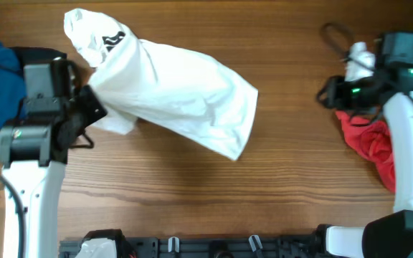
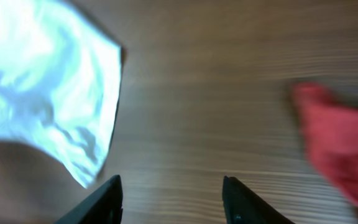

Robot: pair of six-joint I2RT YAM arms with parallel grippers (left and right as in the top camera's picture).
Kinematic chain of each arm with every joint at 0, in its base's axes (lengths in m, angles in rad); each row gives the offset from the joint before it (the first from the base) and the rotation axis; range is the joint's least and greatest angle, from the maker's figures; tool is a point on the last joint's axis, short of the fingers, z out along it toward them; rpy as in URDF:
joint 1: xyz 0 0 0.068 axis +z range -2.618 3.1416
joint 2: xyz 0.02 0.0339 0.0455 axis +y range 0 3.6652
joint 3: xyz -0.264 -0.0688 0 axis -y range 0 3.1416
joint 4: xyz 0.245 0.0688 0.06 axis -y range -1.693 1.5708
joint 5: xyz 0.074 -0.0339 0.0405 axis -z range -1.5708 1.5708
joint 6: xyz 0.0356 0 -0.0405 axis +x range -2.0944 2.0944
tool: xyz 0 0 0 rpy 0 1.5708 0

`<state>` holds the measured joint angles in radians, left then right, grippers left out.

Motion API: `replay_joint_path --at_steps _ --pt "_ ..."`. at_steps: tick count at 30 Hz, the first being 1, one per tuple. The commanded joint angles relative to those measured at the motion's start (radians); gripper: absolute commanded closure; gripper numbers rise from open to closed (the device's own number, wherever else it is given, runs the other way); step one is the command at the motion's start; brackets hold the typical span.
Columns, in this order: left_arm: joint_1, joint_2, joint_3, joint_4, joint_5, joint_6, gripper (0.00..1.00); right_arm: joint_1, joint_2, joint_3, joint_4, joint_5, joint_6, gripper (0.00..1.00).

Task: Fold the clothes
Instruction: 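Grasp the shirt's right end with the right gripper and stretch it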

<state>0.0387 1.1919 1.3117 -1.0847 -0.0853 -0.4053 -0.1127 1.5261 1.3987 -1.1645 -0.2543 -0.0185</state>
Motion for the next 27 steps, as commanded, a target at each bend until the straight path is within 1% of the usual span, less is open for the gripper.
replay_joint_path --at_steps 1,5,9,11,13,14,16,20,27 --pt "0.045 -0.015 -0.002 -0.045 -0.018 0.008 0.96 0.142 0.008 -0.113 0.028 -0.051 -0.011 0.45" --pt "0.046 0.001 -0.003 -0.089 -0.018 0.008 0.96 0.312 0.008 -0.249 0.128 -0.074 0.053 0.42" --pt "0.046 0.009 -0.003 -0.097 -0.018 0.008 0.96 0.515 0.008 -0.388 0.291 -0.066 0.071 0.39" --pt "0.046 0.009 -0.003 -0.097 -0.018 0.008 0.96 0.613 0.008 -0.442 0.394 0.005 0.074 0.38" --pt "0.046 0.009 -0.003 -0.098 -0.018 0.008 0.96 0.694 0.011 -0.481 0.483 0.092 0.074 0.3" --pt "0.046 0.009 -0.003 -0.098 -0.018 0.008 0.96 0.729 0.014 -0.496 0.522 0.135 0.082 0.28" --pt "0.046 0.009 -0.003 -0.099 -0.018 0.008 0.96 0.785 0.026 -0.512 0.577 0.191 0.099 0.24" --pt "0.046 0.009 -0.003 -0.099 -0.018 0.008 0.96 0.844 0.077 -0.515 0.642 0.195 0.099 0.24" --pt "0.046 0.009 -0.003 -0.098 -0.018 0.008 0.96 0.886 0.201 -0.515 0.655 0.179 0.097 0.25"
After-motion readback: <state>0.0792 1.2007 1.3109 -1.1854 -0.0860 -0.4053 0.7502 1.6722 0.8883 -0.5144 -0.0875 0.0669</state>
